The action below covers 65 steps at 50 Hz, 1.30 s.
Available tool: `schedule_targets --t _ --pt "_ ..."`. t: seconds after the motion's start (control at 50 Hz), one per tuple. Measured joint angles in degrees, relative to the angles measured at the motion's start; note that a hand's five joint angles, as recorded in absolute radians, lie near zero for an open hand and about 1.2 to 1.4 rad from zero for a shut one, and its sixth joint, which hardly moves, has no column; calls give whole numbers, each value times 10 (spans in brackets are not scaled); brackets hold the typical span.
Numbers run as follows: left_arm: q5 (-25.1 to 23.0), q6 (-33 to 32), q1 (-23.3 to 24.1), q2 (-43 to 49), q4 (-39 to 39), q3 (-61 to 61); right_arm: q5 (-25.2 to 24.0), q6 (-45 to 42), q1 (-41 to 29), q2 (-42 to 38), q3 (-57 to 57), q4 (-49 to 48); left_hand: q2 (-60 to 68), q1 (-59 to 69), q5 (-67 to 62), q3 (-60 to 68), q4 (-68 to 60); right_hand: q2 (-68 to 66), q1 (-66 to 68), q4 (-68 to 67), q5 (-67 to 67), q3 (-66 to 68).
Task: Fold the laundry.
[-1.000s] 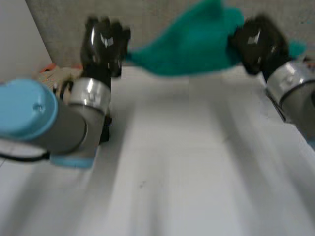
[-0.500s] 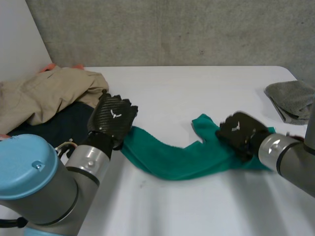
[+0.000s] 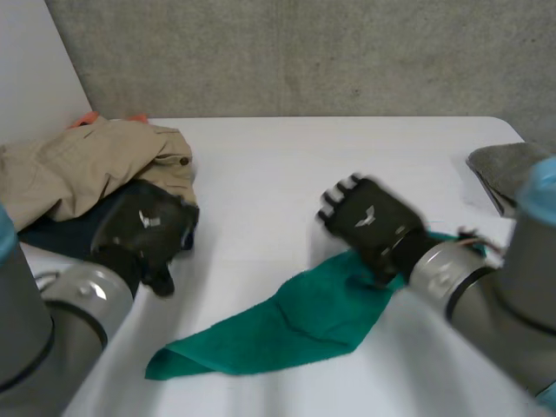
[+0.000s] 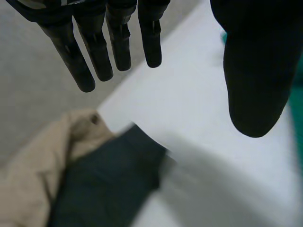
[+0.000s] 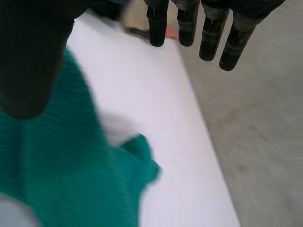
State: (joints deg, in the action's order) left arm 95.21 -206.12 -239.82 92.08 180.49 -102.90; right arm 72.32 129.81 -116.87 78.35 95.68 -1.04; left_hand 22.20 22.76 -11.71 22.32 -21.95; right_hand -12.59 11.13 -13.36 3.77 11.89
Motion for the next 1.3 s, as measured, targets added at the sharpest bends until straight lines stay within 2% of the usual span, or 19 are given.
schedule_targets --t 0.16,0.22,0.24,0.3,0.38,0.42,0.44,0.46,0.56,0.64,0.7,0.74,0.76,0.78,0.8,0.86,1.0,1.18,1.3 --pt "-28 7 17 55 67 74 -8 120 113 76 -21 48 -2 -1 3 -3 2 0 0 0 0 0" --pt "-61 10 39 118 87 124 -16 153 153 89 -32 82 -2 -1 3 -3 2 0 0 0 0 0" --pt "-74 11 46 146 90 145 -29 171 189 95 -42 123 -2 -1 3 -3 2 0 0 0 0 0" --pt "-103 15 57 212 90 192 -46 174 226 91 -52 173 -2 -1 3 -3 2 0 0 0 0 0" --pt "-120 18 60 251 84 221 -51 170 237 86 -55 188 -2 -1 3 -3 2 0 0 0 0 0" --pt "-160 32 62 310 55 264 -60 142 256 39 -63 221 -2 -1 3 -3 2 0 0 0 0 0" --pt "-160 32 62 310 55 264 -60 142 256 39 -63 221 -2 -1 3 -3 2 0 0 0 0 0" --pt "-187 44 61 334 30 281 -60 123 258 1 -70 227 -2 -1 3 -3 2 0 0 0 0 0" --pt "-252 70 60 371 -32 305 -58 98 256 -73 -89 225 -2 -1 3 -3 2 0 0 0 0 1" --pt "-279 81 60 385 -57 311 -57 91 254 -123 -106 221 1 2 -3 0 -1 -9 3 -2 6 18" --pt "-287 86 64 398 -67 318 -56 91 252 -165 -124 211 120 127 -123 119 -121 -103 89 -95 91 113" --pt "-287 87 65 401 -68 321 -55 91 251 -173 -129 205 169 185 -174 168 -172 -153 136 -145 137 162" --pt "-285 88 67 405 -67 326 -55 93 249 -181 -134 196 217 235 -220 215 -219 -337 292 -324 311 340" --pt "-285 88 67 405 -67 326 -55 93 249 -181 -134 196 217 235 -220 215 -219 -337 292 -324 311 340" --pt "-280 90 69 410 -66 334 -53 95 245 -188 -142 178 391 405 -387 388 -389 -447 374 -423 408 438" --pt "-258 94 72 418 -62 358 -43 97 236 -194 -160 139 459 427 -441 455 -464 -546 453 -537 521 550" --pt "-188 98 81 426 -31 432 -3 97 193 -195 -221 32 462 427 -441 457 -467 -548 454 -547 526 560" --pt "-53 84 73 406 128 543 44 98 150 -189 -310 -132 462 427 -441 457 -467 -548 454 -547 526 560" --pt "-37 61 67 369 174 514 56 99 139 -180 -317 -143 462 427 -441 457 -467 -548 454 -547 526 560"
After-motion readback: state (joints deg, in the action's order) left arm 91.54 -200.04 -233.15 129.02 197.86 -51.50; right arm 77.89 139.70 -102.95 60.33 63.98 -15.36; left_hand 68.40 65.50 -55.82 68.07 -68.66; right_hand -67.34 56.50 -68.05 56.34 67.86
